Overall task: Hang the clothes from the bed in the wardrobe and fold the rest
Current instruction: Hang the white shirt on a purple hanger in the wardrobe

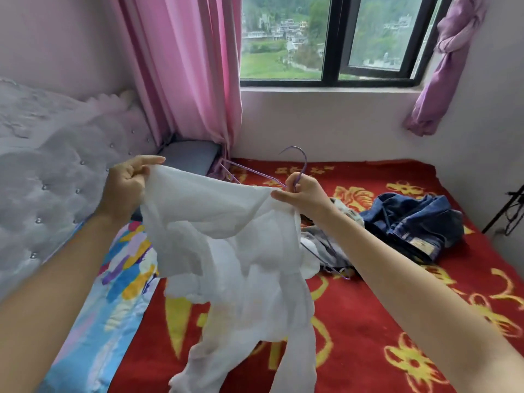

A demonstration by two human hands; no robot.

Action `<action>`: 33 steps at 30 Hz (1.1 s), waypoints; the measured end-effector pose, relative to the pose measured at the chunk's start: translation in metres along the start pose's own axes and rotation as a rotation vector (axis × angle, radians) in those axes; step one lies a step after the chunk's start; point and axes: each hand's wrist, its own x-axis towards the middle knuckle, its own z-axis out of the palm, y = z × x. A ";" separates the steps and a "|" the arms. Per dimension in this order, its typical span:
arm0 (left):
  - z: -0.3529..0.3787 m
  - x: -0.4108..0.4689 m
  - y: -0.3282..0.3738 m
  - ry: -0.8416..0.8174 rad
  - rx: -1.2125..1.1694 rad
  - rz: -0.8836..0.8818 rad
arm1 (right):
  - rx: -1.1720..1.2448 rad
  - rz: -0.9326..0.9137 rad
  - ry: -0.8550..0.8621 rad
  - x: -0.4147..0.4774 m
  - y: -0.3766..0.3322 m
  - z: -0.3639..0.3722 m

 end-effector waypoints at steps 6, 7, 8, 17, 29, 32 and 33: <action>0.005 0.012 -0.081 0.050 0.105 -0.220 | -0.050 0.192 -0.035 0.001 0.065 0.038; 0.007 0.007 -0.104 0.003 0.172 -0.276 | -0.067 0.233 -0.020 -0.002 0.078 0.043; 0.008 -0.001 -0.129 -0.064 0.244 -0.335 | -0.096 0.277 0.003 -0.006 0.091 0.049; 0.064 -0.148 -0.277 -1.055 0.596 -0.641 | -0.492 0.704 -0.006 -0.052 0.190 0.069; 0.165 -0.136 -0.317 -1.119 0.540 -0.566 | -0.600 0.803 -0.033 -0.057 0.243 0.117; 0.194 -0.117 -0.331 -1.070 0.555 -0.523 | -0.647 0.776 0.005 -0.045 0.268 0.119; 0.204 -0.112 -0.336 -1.052 0.562 -0.514 | -0.689 0.760 0.019 -0.039 0.278 0.117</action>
